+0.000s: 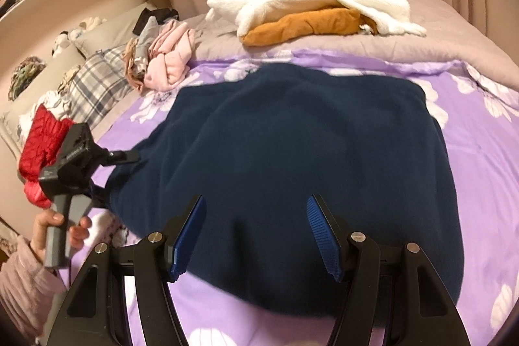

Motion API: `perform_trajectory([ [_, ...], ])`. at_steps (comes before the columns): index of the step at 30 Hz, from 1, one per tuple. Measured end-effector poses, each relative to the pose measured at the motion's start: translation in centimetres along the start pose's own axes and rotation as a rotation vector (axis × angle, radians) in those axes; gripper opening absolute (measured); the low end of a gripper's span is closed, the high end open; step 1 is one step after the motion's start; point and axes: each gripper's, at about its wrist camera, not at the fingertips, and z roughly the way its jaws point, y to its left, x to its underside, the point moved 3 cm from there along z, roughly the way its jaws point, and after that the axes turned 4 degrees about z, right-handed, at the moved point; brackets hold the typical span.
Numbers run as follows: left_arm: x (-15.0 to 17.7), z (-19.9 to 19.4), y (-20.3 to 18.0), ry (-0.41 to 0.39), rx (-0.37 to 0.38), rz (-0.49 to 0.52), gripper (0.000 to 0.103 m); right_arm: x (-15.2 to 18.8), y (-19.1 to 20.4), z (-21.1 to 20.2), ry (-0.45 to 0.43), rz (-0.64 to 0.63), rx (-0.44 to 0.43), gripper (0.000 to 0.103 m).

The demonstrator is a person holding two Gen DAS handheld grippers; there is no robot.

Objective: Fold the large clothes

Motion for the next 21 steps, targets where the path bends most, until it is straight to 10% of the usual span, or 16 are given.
perform_trajectory([
  [6,-2.1,0.8,0.3,-0.008,0.017,-0.031,0.100,-2.6,0.4,1.9,-0.017,0.002,-0.002,0.064],
  [11,-2.1,0.8,-1.0,-0.001,-0.053,0.044,0.079,-5.7,1.0,4.5,-0.027,0.003,0.009,0.064],
  [21,-2.5,0.0,-2.6,-0.005,-0.128,0.153,0.054,-8.1,-0.1,10.5,0.068,0.029,0.061,0.031],
])
